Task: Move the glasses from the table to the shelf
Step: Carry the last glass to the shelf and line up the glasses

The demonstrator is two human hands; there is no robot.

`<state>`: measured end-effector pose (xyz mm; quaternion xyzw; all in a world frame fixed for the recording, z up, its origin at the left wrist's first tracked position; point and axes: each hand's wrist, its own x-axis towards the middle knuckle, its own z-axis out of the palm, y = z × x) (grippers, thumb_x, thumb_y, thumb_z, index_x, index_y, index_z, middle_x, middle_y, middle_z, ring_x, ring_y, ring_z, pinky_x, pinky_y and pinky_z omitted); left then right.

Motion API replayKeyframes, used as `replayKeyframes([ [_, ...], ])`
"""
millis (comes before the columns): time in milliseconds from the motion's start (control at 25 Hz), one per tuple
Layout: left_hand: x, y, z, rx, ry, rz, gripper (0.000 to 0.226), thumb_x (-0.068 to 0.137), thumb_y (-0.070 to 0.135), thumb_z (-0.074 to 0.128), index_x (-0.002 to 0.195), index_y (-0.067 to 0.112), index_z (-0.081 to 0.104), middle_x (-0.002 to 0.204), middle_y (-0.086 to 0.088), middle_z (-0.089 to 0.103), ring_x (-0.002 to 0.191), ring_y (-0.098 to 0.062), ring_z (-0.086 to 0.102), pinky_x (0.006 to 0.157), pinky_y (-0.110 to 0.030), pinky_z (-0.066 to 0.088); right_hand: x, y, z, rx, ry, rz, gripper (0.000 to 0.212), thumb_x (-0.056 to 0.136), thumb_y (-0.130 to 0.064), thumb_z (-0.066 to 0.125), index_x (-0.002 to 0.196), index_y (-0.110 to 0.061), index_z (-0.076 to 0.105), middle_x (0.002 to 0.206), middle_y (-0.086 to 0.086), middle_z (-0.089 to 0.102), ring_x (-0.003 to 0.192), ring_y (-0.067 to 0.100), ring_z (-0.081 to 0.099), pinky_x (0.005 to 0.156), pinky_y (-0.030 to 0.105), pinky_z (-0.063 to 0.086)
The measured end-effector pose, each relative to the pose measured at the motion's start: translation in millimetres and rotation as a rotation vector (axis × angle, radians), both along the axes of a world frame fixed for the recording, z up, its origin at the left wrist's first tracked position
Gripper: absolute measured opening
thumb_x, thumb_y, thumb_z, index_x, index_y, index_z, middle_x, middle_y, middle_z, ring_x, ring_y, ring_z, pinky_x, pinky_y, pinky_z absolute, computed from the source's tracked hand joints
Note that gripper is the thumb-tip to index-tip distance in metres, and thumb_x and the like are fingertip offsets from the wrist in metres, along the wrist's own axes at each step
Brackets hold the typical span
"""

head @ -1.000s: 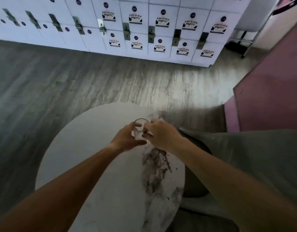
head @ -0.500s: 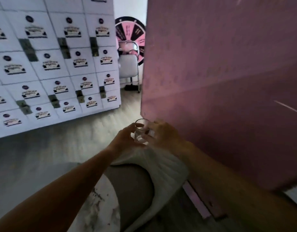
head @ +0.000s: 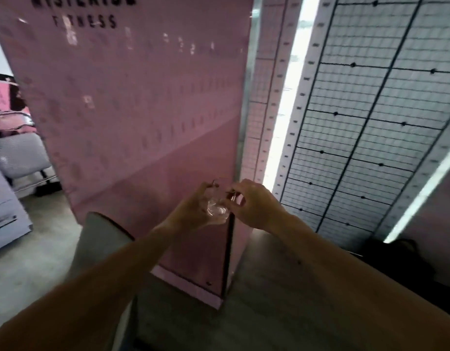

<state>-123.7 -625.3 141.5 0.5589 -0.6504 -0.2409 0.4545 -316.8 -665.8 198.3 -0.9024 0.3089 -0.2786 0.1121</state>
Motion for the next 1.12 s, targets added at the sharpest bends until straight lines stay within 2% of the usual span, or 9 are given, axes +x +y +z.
replayKeyframes([
  [80,-69,-22,11,-0.011,-0.042,-0.117,0.084,0.063,0.009,0.093,0.131,0.022,0.045,0.105,-0.004,0.073,0.089,-0.02,0.075,0.073,-0.037,0.062,-74,-3,10,-0.002,0.043,-0.152,0.025,0.088,-0.049,0.066,0.097,-0.025,0.065,0.091,-0.009,0.062,0.074,0.008,0.058,0.072,0.031,0.052],
  [120,-102,-33,16,-0.02,-0.074,-0.181,0.088,0.062,0.013,0.094,0.133,0.023,0.043,0.103,-0.004,0.073,0.087,-0.02,0.075,0.071,-0.036,0.062,-108,-3,13,-0.01,0.048,-0.22,0.028,0.087,-0.051,0.064,0.096,-0.025,0.065,0.093,-0.005,0.064,0.077,0.011,0.059,0.074,0.034,0.053],
  [240,-201,-60,30,-0.081,-0.156,-0.342,0.089,0.063,0.022,0.094,0.133,0.031,0.041,0.102,0.006,0.071,0.079,-0.011,0.074,0.067,-0.028,0.062,-208,0,22,-0.005,0.032,-0.399,0.027,0.087,-0.053,0.063,0.095,-0.028,0.064,0.096,-0.006,0.064,0.08,0.01,0.06,0.075,0.037,0.055],
  [320,-264,-77,35,-0.07,-0.152,-0.447,0.087,0.064,0.023,0.094,0.132,0.035,0.04,0.107,0.004,0.072,0.077,-0.006,0.073,0.068,-0.026,0.061,-267,6,26,-0.006,0.023,-0.512,0.024,0.087,-0.054,0.063,0.094,-0.031,0.063,0.095,-0.009,0.064,0.08,0.008,0.06,0.074,0.037,0.056],
  [520,-430,-117,45,-0.063,-0.151,-0.694,0.089,0.064,0.028,0.093,0.134,0.035,0.039,0.108,0.007,0.072,0.082,-0.007,0.073,0.071,-0.024,0.058,-412,15,35,0.021,-0.042,-0.785,0.02,0.087,-0.049,0.068,0.092,-0.03,0.063,0.093,-0.006,0.064,0.08,0.011,0.06,0.074,0.038,0.057],
  [720,-569,-166,48,-0.066,-0.115,-0.887,0.088,0.064,0.025,0.093,0.134,0.033,0.041,0.105,0.002,0.075,0.081,-0.007,0.074,0.071,-0.028,0.06,-528,2,45,0.04,-0.052,-0.991,0.02,0.087,-0.045,0.068,0.094,-0.026,0.066,0.094,-0.004,0.064,0.076,0.01,0.061,0.071,0.033,0.055],
  [840,-646,-206,59,-0.077,-0.094,-0.968,0.088,0.065,0.023,0.093,0.136,0.03,0.042,0.108,-0.004,0.075,0.081,-0.007,0.073,0.067,-0.021,0.057,-592,-27,57,0.008,-0.042,-1.089,0.019,0.087,-0.044,0.067,0.093,-0.026,0.066,0.094,-0.004,0.064,0.075,0.01,0.059,0.07,0.03,0.051],
  [1000,-726,-260,78,-0.059,-0.04,-1.056,0.085,0.065,0.022,0.092,0.135,0.032,0.045,0.112,-0.005,0.073,0.09,-0.017,0.074,0.084,-0.04,0.06,-658,-66,73,-0.032,-0.081,-1.196,0.018,0.085,-0.045,0.068,0.093,-0.029,0.067,0.093,-0.006,0.064,0.075,0.012,0.06,0.072,0.033,0.052],
  [1120,-781,-296,95,-0.081,-0.033,-1.155,0.081,0.061,0.027,0.092,0.127,0.044,0.048,0.108,0.002,0.074,0.085,-0.013,0.074,0.075,-0.032,0.058,-704,-93,78,-0.079,-0.119,-1.265,0.02,0.084,-0.047,0.069,0.092,-0.029,0.067,0.092,-0.007,0.065,0.072,0.009,0.058,0.072,0.029,0.049],
])
